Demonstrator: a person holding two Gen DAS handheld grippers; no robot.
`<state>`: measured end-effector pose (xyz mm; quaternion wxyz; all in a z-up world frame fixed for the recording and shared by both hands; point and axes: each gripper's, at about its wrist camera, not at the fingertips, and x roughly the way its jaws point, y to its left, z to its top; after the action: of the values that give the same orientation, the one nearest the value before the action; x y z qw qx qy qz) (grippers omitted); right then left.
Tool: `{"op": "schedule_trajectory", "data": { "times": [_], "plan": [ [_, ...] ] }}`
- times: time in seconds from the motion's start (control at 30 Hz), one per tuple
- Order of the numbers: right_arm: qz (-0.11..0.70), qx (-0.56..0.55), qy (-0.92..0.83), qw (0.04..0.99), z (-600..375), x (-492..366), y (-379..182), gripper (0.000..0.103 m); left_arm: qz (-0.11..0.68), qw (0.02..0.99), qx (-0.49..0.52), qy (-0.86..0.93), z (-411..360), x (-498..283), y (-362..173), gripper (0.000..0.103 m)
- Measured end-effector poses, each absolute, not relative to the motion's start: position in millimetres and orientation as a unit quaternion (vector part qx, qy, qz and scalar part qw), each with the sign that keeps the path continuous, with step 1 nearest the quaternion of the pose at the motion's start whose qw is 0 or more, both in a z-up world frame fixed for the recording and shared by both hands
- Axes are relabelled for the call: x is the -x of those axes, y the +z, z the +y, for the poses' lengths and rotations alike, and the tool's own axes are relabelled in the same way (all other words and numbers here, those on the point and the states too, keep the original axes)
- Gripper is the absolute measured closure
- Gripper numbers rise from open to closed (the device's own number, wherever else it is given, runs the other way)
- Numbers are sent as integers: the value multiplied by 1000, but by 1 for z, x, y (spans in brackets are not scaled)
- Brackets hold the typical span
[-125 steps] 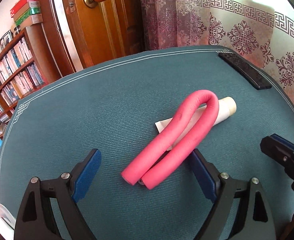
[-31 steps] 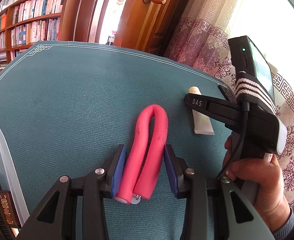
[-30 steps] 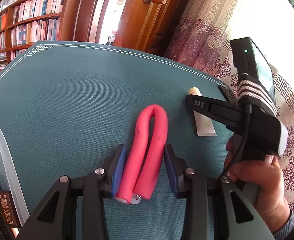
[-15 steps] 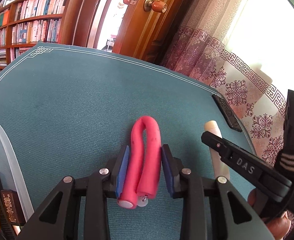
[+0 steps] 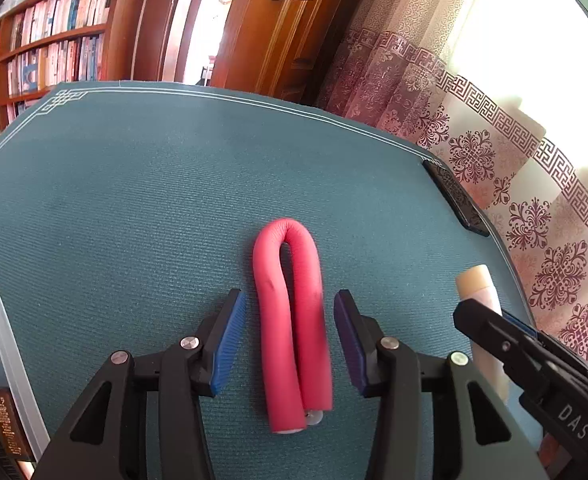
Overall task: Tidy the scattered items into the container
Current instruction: 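Lift both held tubes and carry them over the bowl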
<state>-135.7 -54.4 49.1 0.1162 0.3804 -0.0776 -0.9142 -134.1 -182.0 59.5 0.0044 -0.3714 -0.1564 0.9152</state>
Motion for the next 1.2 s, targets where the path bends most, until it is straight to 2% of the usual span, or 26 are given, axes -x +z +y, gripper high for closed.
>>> {"op": "schedule_trajectory", "data": {
  "times": [0.1,0.13,0.23,0.4,0.9,1.2],
  "plan": [
    [-79,-380,-914,116,-53,125,49,75,-156,6,370,916,-183,134,60,55],
    [-79,-379,-915,116,-53,122,50,75,-160,9,372,914,-185,133,60,68],
    [-80,-374,-916,117,-52,110,56,75,-185,21,366,912,-192,127,63,67],
    [-83,-360,-922,118,-51,93,70,75,-181,11,333,925,-193,112,84,67],
    [-87,-320,-932,148,-70,50,106,75,-124,-27,240,963,-185,62,147,67],
    [-93,-310,-930,171,-88,35,113,75,-99,-37,223,969,-190,27,155,67]
  ]
}}
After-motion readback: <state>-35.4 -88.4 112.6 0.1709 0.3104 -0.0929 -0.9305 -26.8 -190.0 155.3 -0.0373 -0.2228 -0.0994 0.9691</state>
